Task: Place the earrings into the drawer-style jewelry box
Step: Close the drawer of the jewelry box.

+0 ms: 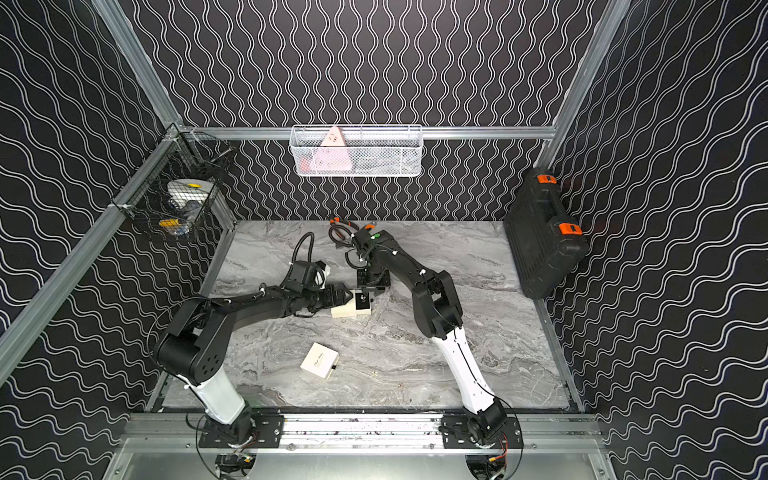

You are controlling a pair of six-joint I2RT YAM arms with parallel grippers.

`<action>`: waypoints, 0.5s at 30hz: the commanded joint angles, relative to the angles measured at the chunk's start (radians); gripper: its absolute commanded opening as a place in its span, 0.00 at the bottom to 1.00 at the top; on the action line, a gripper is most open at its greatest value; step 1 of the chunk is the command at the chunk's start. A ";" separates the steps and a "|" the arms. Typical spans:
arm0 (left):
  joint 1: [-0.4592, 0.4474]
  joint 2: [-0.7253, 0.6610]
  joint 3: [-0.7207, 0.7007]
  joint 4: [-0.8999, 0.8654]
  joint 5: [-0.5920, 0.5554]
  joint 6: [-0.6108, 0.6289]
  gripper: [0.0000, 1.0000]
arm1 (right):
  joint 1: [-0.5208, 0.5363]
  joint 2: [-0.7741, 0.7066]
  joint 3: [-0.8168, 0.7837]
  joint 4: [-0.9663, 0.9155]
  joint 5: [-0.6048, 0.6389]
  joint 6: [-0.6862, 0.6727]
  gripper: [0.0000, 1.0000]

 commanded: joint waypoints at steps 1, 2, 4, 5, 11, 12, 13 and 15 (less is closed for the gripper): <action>0.006 -0.004 0.011 -0.015 -0.010 0.001 0.99 | -0.006 -0.026 -0.002 -0.032 0.012 -0.022 0.36; 0.006 -0.007 0.012 -0.018 -0.011 0.001 0.99 | -0.008 -0.032 -0.004 -0.037 0.012 -0.027 0.37; 0.008 -0.013 0.013 -0.033 -0.015 0.006 0.99 | -0.016 -0.056 -0.020 -0.039 0.002 -0.034 0.39; 0.008 -0.020 0.013 -0.042 -0.017 0.009 0.99 | -0.020 -0.075 -0.039 -0.034 -0.005 -0.034 0.39; 0.008 -0.021 0.005 -0.025 0.007 -0.008 0.99 | -0.067 -0.204 -0.324 0.240 -0.308 0.004 0.49; 0.009 -0.014 0.006 -0.018 0.013 -0.013 0.99 | -0.072 -0.209 -0.352 0.270 -0.343 0.011 0.51; 0.009 -0.008 0.007 -0.011 0.020 -0.019 0.99 | -0.075 -0.212 -0.373 0.290 -0.362 0.015 0.52; 0.008 -0.001 0.004 0.009 0.032 -0.034 0.99 | -0.076 -0.206 -0.392 0.302 -0.385 0.012 0.53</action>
